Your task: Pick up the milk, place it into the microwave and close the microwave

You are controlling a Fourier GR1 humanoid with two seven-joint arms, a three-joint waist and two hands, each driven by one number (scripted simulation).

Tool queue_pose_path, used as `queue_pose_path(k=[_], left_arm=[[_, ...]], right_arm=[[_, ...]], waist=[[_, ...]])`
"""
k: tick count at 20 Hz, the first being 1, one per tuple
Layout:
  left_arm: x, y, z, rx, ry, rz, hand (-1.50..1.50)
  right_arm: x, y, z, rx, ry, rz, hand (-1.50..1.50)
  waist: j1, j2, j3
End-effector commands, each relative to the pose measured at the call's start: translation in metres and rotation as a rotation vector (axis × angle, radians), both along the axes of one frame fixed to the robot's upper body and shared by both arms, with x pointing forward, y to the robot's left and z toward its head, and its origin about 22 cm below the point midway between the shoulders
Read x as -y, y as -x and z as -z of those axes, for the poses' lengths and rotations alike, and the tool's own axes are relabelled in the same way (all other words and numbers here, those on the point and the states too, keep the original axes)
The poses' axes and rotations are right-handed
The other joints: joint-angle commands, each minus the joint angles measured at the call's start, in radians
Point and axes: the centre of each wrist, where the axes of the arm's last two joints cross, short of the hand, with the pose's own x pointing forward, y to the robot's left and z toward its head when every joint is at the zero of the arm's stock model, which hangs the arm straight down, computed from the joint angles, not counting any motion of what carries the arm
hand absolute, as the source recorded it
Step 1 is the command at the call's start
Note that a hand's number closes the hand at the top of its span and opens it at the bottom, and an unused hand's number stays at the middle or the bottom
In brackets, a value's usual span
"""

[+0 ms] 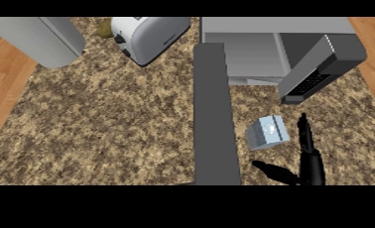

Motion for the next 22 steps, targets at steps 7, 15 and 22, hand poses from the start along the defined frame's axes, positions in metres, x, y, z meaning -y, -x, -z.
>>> queue_pose_path(k=[7,15,22], left_arm=[[-0.006,0.011,-0.011,0.033,0.014,0.025,-1.50],[-0.006,0.015,-0.015,0.014,0.039,0.031,-1.50],[0.001,0.013,-0.004,0.036,0.022,0.045,-1.50]], right_arm=[[0.016,-0.009,0.047,0.000,-0.003,-0.056,-1.50],[0.003,-0.042,0.056,0.045,-0.120,-0.064,-1.50],[0.003,-0.032,0.073,0.068,-0.146,-0.165,1.50]], waist=[[0.000,0.000,0.000],[0.005,0.001,0.000],[0.012,0.005,0.001]])
